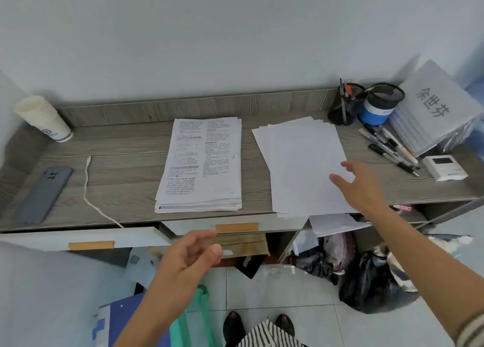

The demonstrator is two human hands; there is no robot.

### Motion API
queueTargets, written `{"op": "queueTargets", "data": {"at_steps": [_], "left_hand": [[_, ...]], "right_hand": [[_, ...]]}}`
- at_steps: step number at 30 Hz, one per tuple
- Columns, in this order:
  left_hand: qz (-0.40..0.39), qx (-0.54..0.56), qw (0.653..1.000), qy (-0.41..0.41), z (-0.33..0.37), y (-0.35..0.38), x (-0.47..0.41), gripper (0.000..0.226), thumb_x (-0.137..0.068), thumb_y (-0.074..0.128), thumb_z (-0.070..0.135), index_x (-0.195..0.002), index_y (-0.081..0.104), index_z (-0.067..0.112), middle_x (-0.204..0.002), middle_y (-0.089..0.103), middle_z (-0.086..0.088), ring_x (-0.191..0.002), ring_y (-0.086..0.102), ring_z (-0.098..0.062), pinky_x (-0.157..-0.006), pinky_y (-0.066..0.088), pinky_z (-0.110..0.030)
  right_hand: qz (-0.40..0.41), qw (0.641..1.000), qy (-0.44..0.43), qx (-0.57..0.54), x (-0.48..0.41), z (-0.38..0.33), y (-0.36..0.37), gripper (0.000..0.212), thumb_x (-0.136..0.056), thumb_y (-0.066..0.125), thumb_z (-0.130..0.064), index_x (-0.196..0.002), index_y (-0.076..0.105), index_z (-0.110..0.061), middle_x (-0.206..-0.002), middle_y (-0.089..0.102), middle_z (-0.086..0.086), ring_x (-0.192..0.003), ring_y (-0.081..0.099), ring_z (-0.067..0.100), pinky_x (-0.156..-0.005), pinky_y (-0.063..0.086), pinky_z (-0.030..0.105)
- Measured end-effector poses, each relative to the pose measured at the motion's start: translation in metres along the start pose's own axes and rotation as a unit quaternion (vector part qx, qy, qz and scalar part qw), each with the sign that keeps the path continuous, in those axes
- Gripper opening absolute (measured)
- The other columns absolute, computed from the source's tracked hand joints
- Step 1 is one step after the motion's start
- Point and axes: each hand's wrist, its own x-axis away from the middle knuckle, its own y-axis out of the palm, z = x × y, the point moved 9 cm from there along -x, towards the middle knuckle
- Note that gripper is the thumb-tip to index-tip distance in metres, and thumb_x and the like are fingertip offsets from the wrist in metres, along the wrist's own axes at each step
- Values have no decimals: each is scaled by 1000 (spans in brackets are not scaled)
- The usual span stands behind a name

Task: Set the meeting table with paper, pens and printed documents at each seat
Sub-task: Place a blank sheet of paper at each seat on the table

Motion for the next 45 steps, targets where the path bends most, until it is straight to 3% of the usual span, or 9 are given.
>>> {"op": "queueTargets", "data": {"at_steps": [4, 8, 13, 18, 26, 31, 34, 39, 45], "left_hand": [[6, 17, 1000, 14, 0, -1, -1, 39, -73, 61, 36, -109, 64, 21, -90, 76, -1, -86, 72, -14, -76, 53, -27], [20, 26, 999, 11, -8, -4, 0, 31, -76, 63, 30, -106, 65, 21, -88, 76, -5, -84, 72, -18, -70, 53, -26], [11, 24, 1000, 8, -17, 2, -3, 20, -88, 63, 12, -105, 65, 21, -86, 75, -8, -80, 71, -15, -68, 53, -21], [-25, 1, 1000, 8, -8, 13, -23, 21, -85, 67, 28, -104, 65, 22, -86, 74, -8, -81, 70, -16, -74, 53, -27], [-56, -78, 995, -8, 20, 46, -125, 33, -86, 68, 34, -116, 60, 23, -106, 66, -6, -99, 64, -21, -89, 54, -40], [-68, 72, 995, -5, 75, 68, -184, 86, -74, 80, 29, -145, 33, 17, -137, 50, -2, -125, 51, -21, -101, 45, -37], [-73, 186, 978, 56, 123, 68, -201, 62, -78, 76, 7, -133, 49, 13, -124, 66, -7, -110, 65, -20, -84, 52, -28], [-52, 164, 979, 113, 150, 69, -207, 24, -78, 73, -1, -101, 70, 7, -102, 74, -7, -94, 71, -22, -75, 58, -25], [-71, 60, 993, 72, 114, 100, -202, 33, -79, 76, 6, -110, 67, 7, -101, 72, -3, -92, 70, -17, -83, 58, -30]], "right_hand": [[-60, 983, 103, 137, -40, 11, 9, 87, -74, 58, -72, -138, 42, -15, -140, 49, 15, -129, 44, 38, -99, 44, 54], [-81, 966, 140, 201, -52, 3, 17, 90, -73, 74, -58, -137, 39, -6, -141, 44, 21, -132, 41, 38, -99, 44, 52], [-141, 971, 159, 110, -64, 3, 25, 68, -72, 83, -34, -124, 52, -4, -125, 61, 16, -112, 59, 35, -92, 50, 44], [-160, 959, 190, -136, -60, 7, 29, 46, -80, 74, -4, -123, 58, 0, -122, 64, 19, -96, 61, 33, -85, 48, 39], [-97, 955, 33, -278, -46, -61, -27, 35, -81, 73, 0, -112, 60, -10, -95, 66, 3, -75, 63, 14, -62, 48, 28], [-98, 923, -34, -371, -35, -90, -55, 27, -81, 74, -5, -103, 66, -18, -97, 73, -1, -80, 72, 17, -66, 56, 29], [-84, 916, -48, -389, -36, -94, -61, 29, -79, 76, -4, -104, 68, -16, -95, 75, -5, -81, 73, 13, -66, 57, 27], [-107, 919, -34, -377, -42, -77, -46, 30, -75, 78, -1, -98, 69, -17, -98, 76, -4, -84, 73, 10, -69, 58, 25], [-160, 932, 6, -324, -39, -44, -14, 39, -74, 82, -9, -110, 67, -16, -113, 73, 4, -103, 69, 22, -96, 53, 45]]}}
